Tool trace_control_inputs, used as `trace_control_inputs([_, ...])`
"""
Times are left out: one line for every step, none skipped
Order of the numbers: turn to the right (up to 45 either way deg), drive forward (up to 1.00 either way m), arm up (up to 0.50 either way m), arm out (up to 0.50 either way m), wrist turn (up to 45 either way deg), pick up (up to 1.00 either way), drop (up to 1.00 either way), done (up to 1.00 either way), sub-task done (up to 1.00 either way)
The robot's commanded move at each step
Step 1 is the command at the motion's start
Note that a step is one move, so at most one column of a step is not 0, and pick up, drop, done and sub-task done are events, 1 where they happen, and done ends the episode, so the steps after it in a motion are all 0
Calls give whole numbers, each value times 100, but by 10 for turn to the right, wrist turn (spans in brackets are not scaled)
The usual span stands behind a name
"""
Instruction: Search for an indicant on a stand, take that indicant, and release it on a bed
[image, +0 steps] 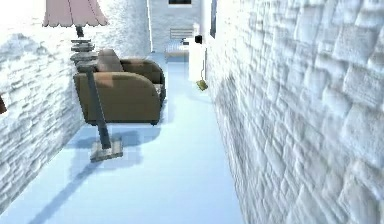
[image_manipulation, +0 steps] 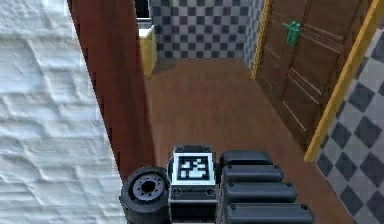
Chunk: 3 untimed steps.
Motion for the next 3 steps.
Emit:
trace_control_inputs([0, 100, 0, 0, 0, 0, 0, 0, 0])
trace_control_inputs([0, 100, 0, 0, 0, 0, 0, 0, 0])
trace_control_inputs([0, 100, 0, 0, 0, 0, 0, 0, 0])
